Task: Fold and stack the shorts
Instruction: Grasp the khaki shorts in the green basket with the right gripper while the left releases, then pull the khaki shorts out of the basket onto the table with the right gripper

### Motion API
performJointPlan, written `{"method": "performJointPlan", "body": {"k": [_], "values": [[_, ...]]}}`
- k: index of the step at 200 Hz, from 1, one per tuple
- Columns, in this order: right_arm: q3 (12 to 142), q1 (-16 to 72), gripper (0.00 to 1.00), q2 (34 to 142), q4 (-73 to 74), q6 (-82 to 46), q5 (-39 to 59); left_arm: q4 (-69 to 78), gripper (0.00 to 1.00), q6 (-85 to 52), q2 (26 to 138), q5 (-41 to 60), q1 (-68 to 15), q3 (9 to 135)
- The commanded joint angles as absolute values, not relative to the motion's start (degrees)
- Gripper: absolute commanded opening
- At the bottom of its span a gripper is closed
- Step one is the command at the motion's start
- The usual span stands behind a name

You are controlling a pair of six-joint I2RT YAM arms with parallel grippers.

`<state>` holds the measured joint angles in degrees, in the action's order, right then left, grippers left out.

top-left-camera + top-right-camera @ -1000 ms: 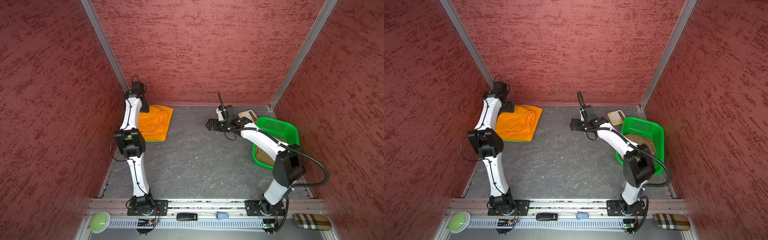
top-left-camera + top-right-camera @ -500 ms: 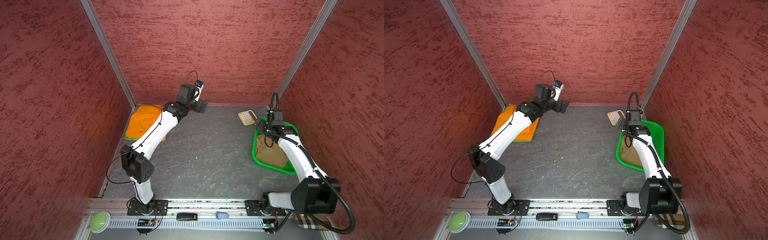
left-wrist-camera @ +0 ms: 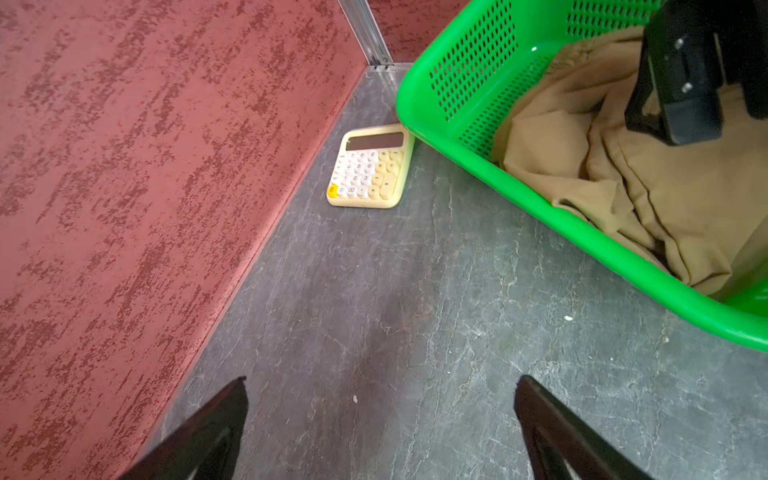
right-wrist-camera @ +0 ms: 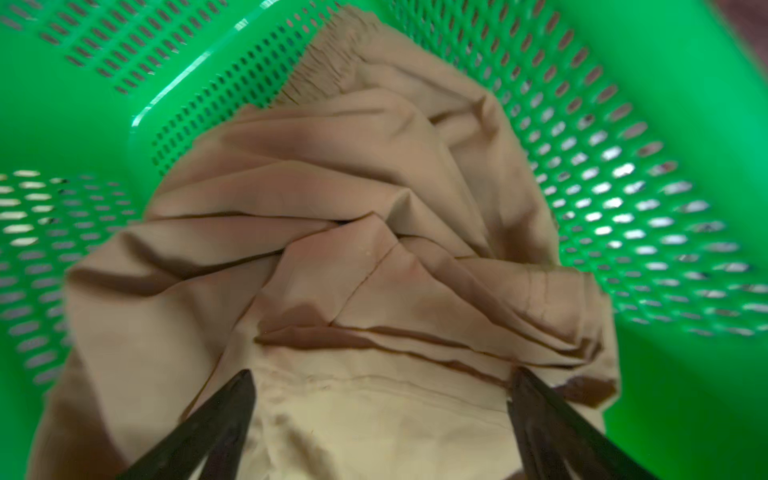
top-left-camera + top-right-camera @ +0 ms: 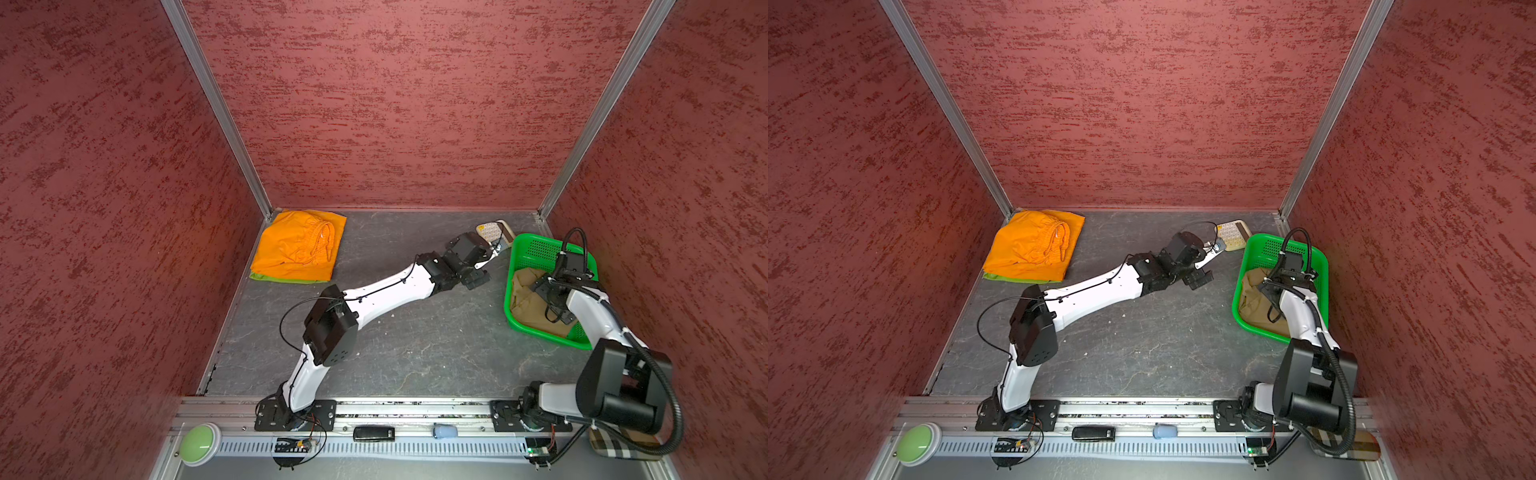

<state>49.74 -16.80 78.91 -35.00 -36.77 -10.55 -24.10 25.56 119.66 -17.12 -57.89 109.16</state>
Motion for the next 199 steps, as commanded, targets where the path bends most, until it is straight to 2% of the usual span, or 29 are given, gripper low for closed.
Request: {"method": "performJointPlan", "body": {"k": [1,28,55,79,92,115,143,162,181,199], "values": [[49.0,-17.1,0.66,82.1,-30.5,-39.3,-8.4,-23.8,0.99,24.8,119.4,-19.3,-57.0,110.6],[49.1,-17.3,0.32,84.3,-28.4,-38.5,-7.4,-26.3,0.99,22.3,119.7,-17.8,-57.4,111.5],[49.1,-17.6,0.1,82.3,-26.7,-37.3,-7.7,-27.8,0.99,20.8,120.4,-17.5,-57.8,112.5],[50.8,-17.7,0.0,78.5,-26.3,-35.3,-5.3,-29.5,0.99,19.2,121.0,-18.9,-58.1,114.0],[52.6,-17.7,0.0,75.6,-25.9,-33.5,-1.8,-32.4,0.99,16.7,121.8,-21.0,-57.1,116.6],[55.6,-17.1,0.0,70.2,-25.0,-32.6,2.0,-38.8,0.99,10.3,122.0,-18.6,-53.4,121.1],[64.7,-12.3,0.0,70.1,-29.1,-30.3,3.2,-40.7,0.99,5.6,118.3,-16.3,-48.9,121.1],[72.3,-4.6,0.0,71.7,-30.4,-29.1,1.8,-43.2,0.99,0.4,115.2,-11.5,-45.1,121.5],[86.0,6.6,0.0,76.8,-32.4,-25.9,0.5,-43.4,0.99,-8.1,110.3,-2.3,-38.8,119.5],[99.9,15.2,0.0,82.0,-33.0,-22.3,3.6,-39.8,0.99,-13.4,104.2,4.1,-33.5,114.1]]}}
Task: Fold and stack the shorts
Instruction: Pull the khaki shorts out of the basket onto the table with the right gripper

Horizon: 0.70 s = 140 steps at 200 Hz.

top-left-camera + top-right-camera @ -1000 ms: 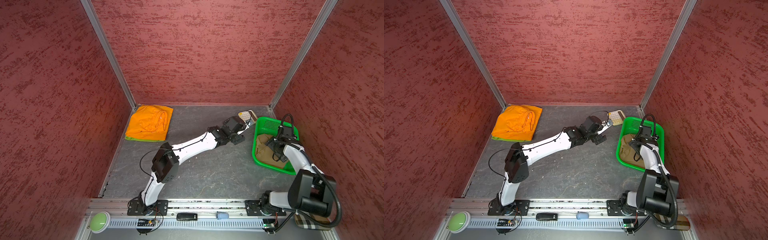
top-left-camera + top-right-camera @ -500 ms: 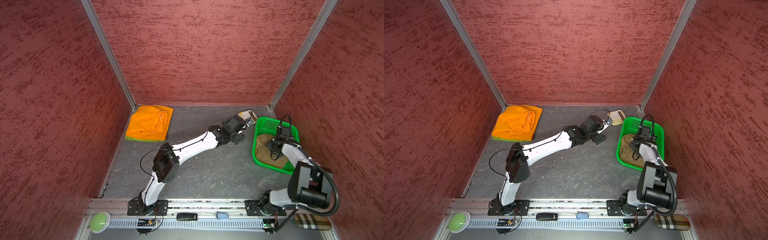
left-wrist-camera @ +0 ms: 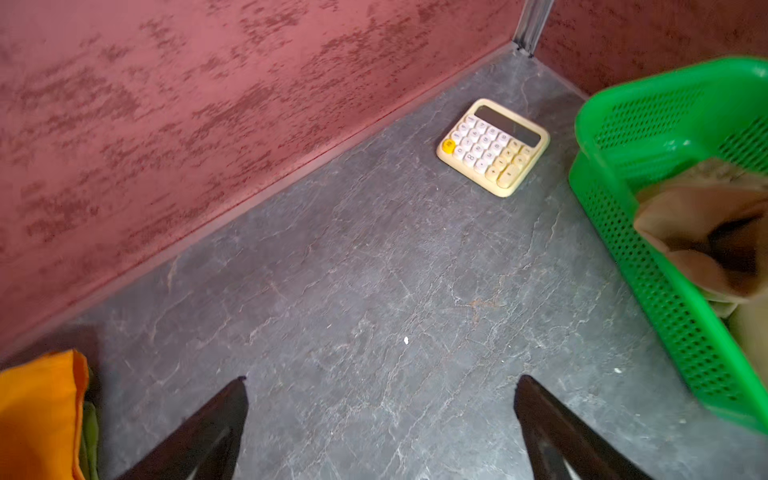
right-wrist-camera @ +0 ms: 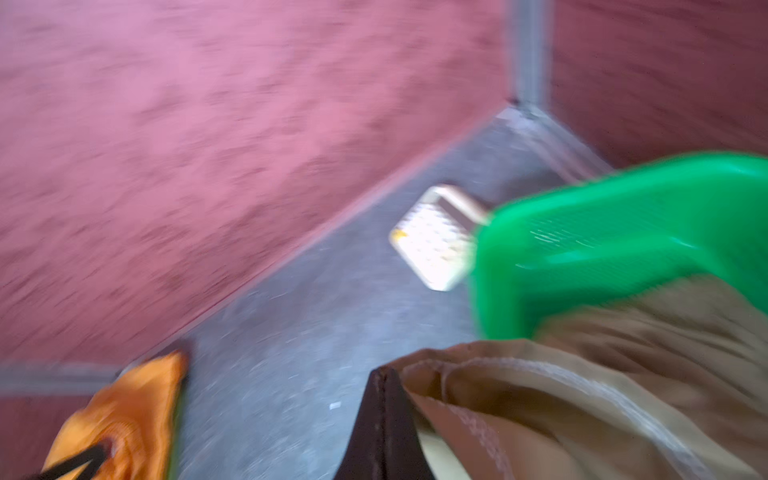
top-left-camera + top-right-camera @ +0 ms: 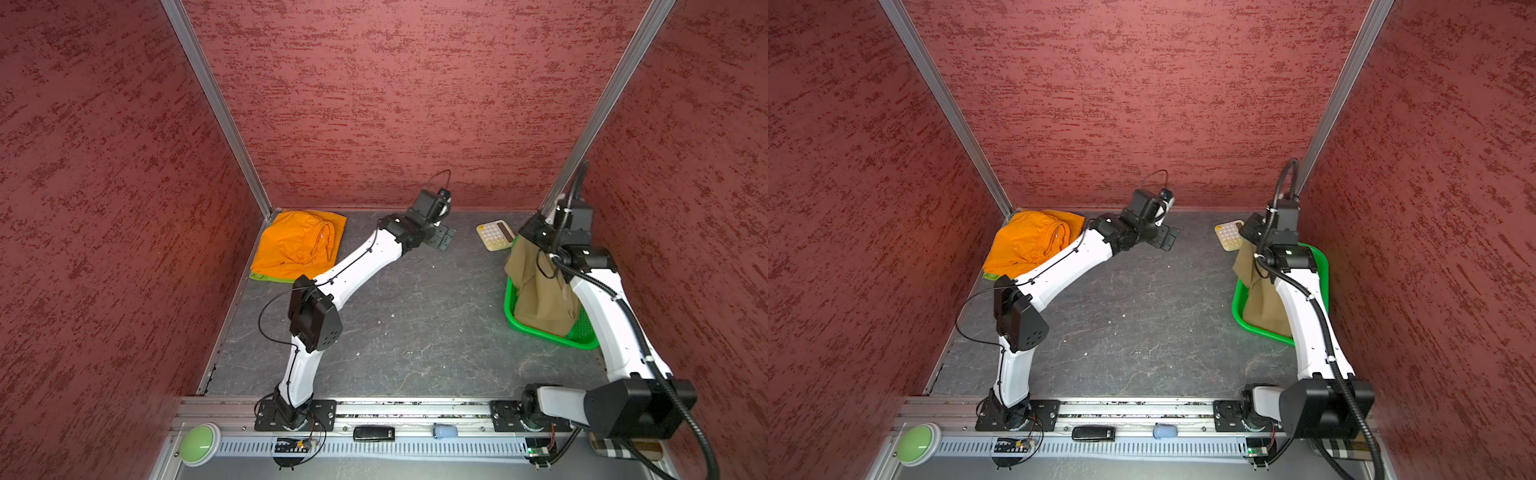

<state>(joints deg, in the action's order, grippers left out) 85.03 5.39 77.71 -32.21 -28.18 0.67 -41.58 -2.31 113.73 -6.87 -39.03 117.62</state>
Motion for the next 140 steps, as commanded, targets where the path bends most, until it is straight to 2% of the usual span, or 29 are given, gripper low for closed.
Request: {"method": "performJointPlan", "body": {"k": [1,26,50,67,78,90,112,140], "values": [[100.7,15.6,0.0,82.2,-33.0,-22.2,3.8,-39.6,0.99,-13.6,103.9,4.1,-33.3,113.8],[116.9,22.9,0.0,87.0,-30.8,-17.5,12.3,-36.4,1.0,-15.5,96.5,4.8,-29.1,107.5],[121.3,24.1,0.0,85.7,-23.5,-17.6,20.3,-34.1,0.99,-17.2,91.0,5.6,-25.1,101.9],[121.0,24.0,0.0,83.9,-21.8,-15.8,16.4,-32.7,0.99,-18.5,88.8,6.6,-22.4,98.4],[121.2,23.0,0.0,84.3,-24.3,-15.1,11.6,-32.2,0.99,-19.5,87.9,7.9,-20.8,96.8],[120.5,19.9,0.0,86.4,-27.9,-16.7,10.5,-31.7,0.99,-20.4,87.4,8.9,-19.6,95.4],[115.1,15.3,0.0,92.9,-35.6,-21.9,8.5,-31.3,0.99,-21.8,87.4,10.7,-18.2,93.5],[109.4,17.3,0.0,103.3,-40.9,-20.9,8.6,-29.8,0.99,-24.1,87.3,13.1,-17.8,90.2]]}}
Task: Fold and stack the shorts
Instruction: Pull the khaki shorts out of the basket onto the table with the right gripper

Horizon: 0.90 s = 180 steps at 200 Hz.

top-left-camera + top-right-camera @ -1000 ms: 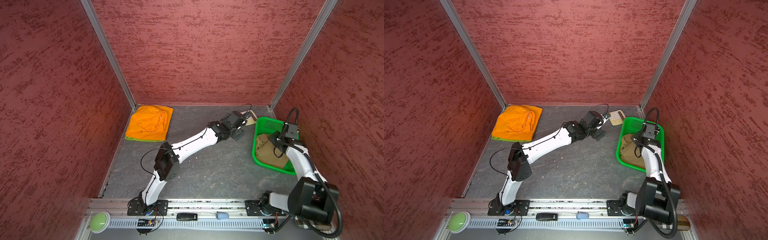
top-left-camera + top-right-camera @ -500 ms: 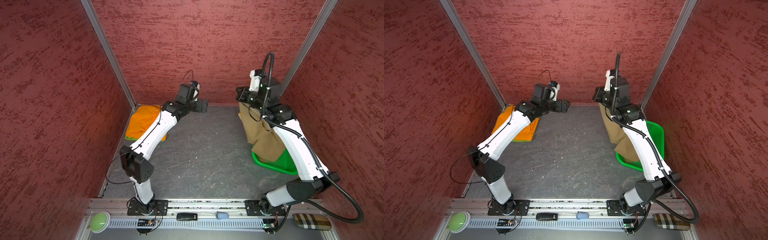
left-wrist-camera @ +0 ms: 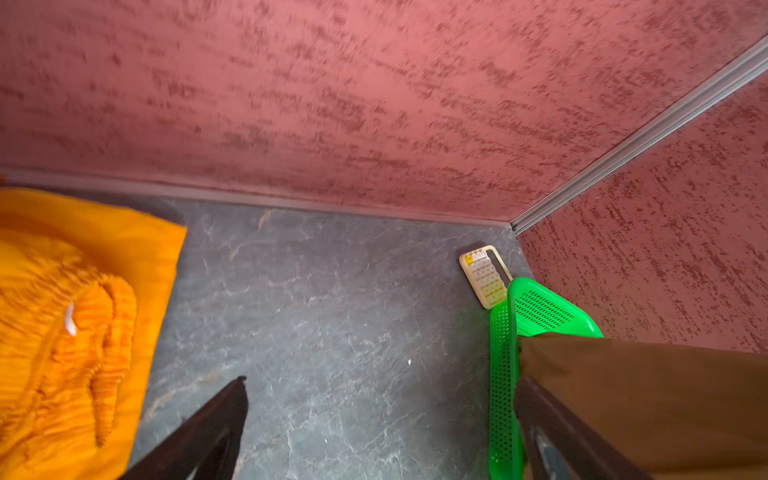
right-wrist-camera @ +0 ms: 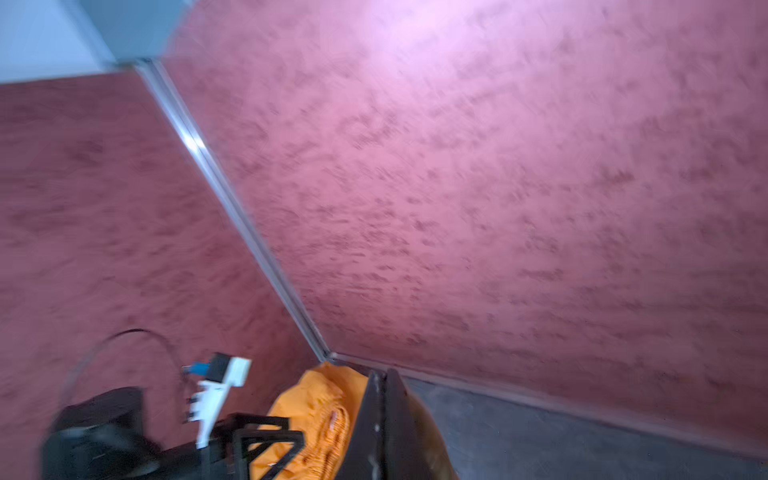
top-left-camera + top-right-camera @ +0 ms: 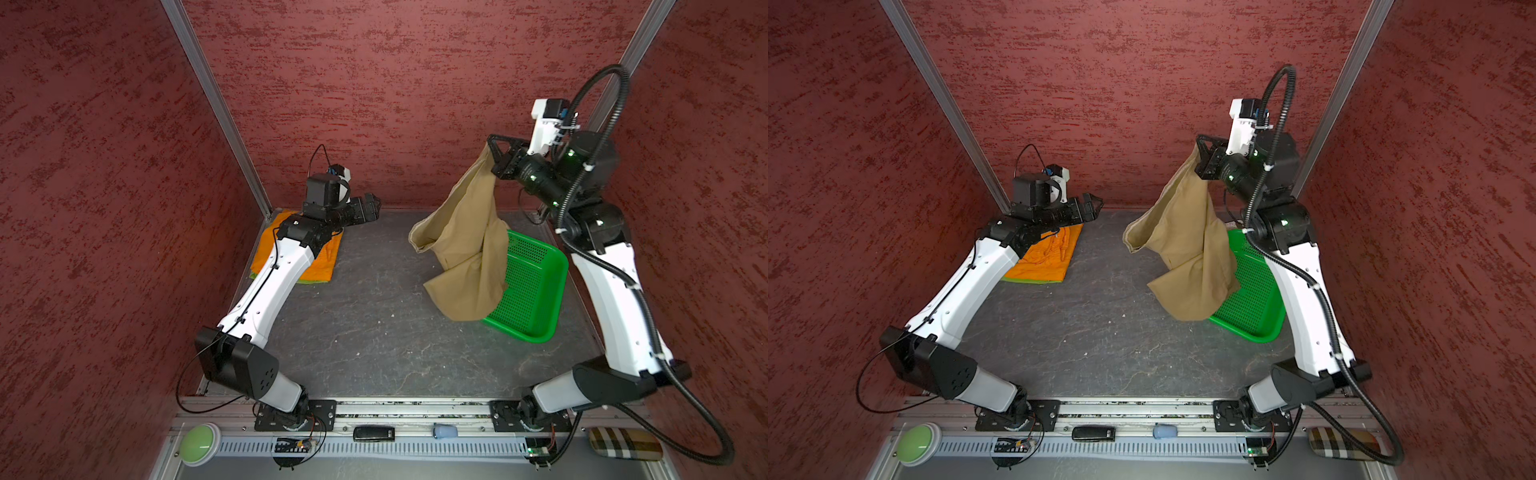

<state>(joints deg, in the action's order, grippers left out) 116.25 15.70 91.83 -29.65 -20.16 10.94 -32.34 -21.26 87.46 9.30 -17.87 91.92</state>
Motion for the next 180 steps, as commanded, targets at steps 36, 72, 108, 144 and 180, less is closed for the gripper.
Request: {"method": "performJointPlan", "body": {"k": [36,72,108,144,180], "values": [[96.0,17.0,0.0,104.4,-35.0,-24.7,5.9,-29.5,0.99,-26.4,88.9,17.6,-17.7,86.2],[88.0,16.9,0.29,103.1,-36.5,-23.1,5.8,-27.9,0.99,-27.7,89.3,19.0,-17.6,83.8],[80.5,16.4,0.74,94.1,-37.1,-22.4,2.7,-27.4,0.99,-28.7,92.7,21.3,-19.3,85.3],[69.0,10.1,0.99,82.3,-36.3,-24.9,3.3,-29.0,0.99,-27.5,96.1,21.8,-23.0,88.0],[55.1,3.0,0.99,76.5,-28.3,-28.4,12.8,-29.9,0.99,-27.5,99.2,22.4,-25.8,90.4]]}}
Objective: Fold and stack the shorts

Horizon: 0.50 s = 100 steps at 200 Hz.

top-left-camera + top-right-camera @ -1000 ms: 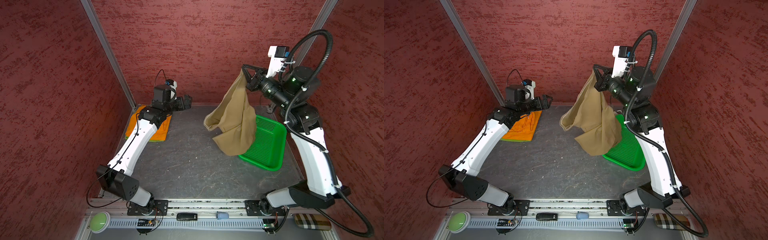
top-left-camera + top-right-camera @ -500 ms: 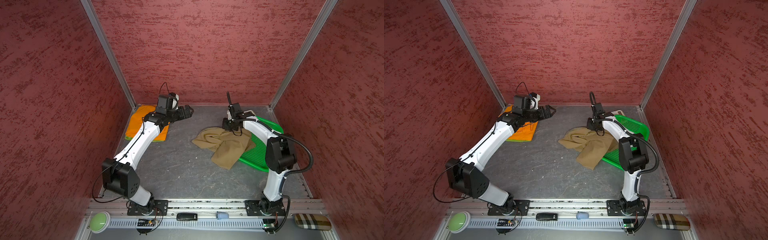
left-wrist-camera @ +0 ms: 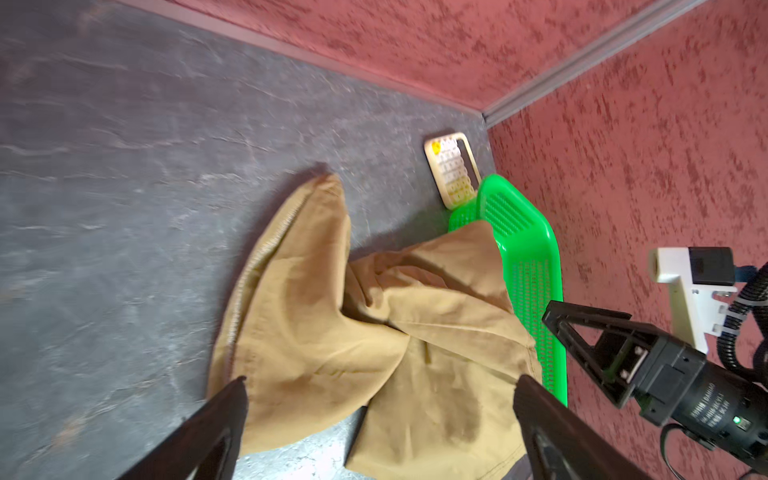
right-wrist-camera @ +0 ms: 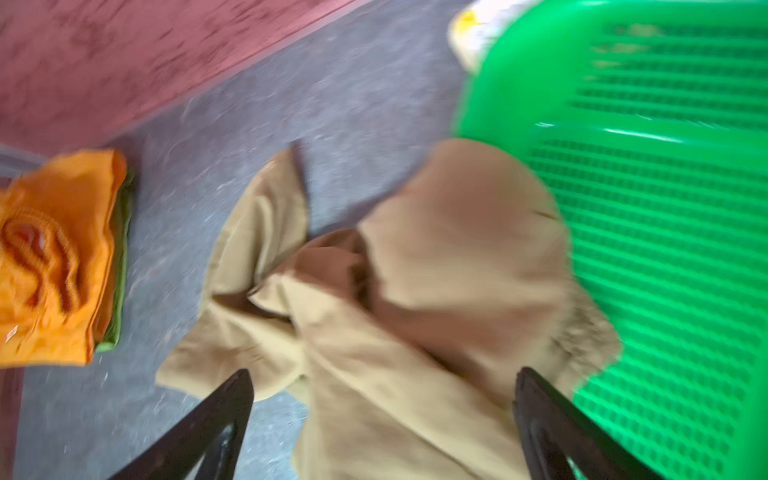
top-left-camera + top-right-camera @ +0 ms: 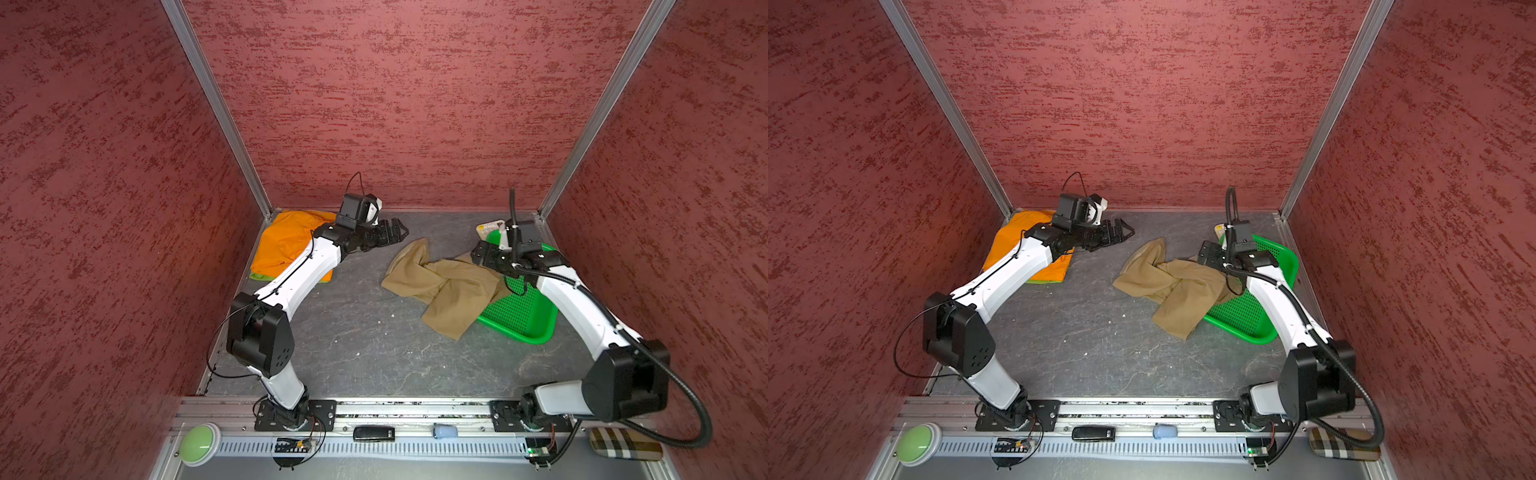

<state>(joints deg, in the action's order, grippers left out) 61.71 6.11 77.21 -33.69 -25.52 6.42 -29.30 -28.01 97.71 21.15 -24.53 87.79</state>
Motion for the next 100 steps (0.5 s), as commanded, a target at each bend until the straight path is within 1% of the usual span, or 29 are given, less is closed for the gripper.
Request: {"method": "performJointPlan", "body": {"k": [1,21,30,40,46,50,51,52,58,63,68,71,78,83,100], "values": [[54.8,3.0,0.99,76.5,-27.9,-28.6,13.1,-29.9,0.99,-27.4,99.3,22.4,-25.9,90.4],[51.5,2.8,0.99,77.5,-22.4,-30.6,18.0,-30.5,0.99,-27.3,100.6,22.4,-27.6,91.9],[50.6,2.7,0.93,78.5,-20.2,-31.5,19.9,-30.9,0.99,-27.3,101.0,22.3,-28.2,92.5],[50.3,2.8,0.81,79.5,-18.3,-32.3,21.7,-31.2,0.99,-27.1,101.2,22.1,-28.8,92.9],[50.4,2.8,0.71,79.7,-17.7,-32.7,22.1,-31.4,0.99,-27.0,101.2,22.0,-28.9,93.1],[50.6,2.8,0.61,79.6,-17.6,-32.8,21.8,-31.5,0.99,-27.0,101.2,21.9,-29.0,93.1],[50.7,2.8,0.56,79.4,-17.5,-32.9,21.7,-31.6,0.99,-27.0,101.2,21.9,-29.0,93.1],[50.7,2.8,0.56,79.4,-17.5,-32.9,21.7,-31.6,0.99,-27.0,101.2,21.9,-29.0,93.1],[51.3,2.8,0.38,78.8,-17.6,-33.0,21.1,-31.8,0.99,-27.0,101.1,21.8,-29.0,93.1],[52.0,2.8,0.25,78.1,-18.0,-33.1,20.3,-31.8,0.99,-27.0,101.0,21.8,-29.0,93.1],[52.9,2.8,0.15,77.3,-18.6,-33.0,19.6,-31.9,0.99,-27.0,100.9,21.6,-29.0,93.1],[53.6,2.8,0.1,76.9,-19.1,-33.0,19.2,-31.9,0.99,-27.0,100.8,21.6,-29.0,93.1],[55.7,2.7,0.03,76.2,-20.5,-32.6,18.4,-32.0,0.99,-26.9,100.6,21.5,-29.0,93.1],[57.5,2.8,0.0,75.8,-21.5,-32.2,18.1,-32.0,0.99,-26.9,100.6,21.5,-29.0,93.1],[65.1,2.7,0.0,75.4,-24.8,-31.5,17.4,-32.3,0.99,-26.9,100.6,21.6,-28.9,93.7]]}}
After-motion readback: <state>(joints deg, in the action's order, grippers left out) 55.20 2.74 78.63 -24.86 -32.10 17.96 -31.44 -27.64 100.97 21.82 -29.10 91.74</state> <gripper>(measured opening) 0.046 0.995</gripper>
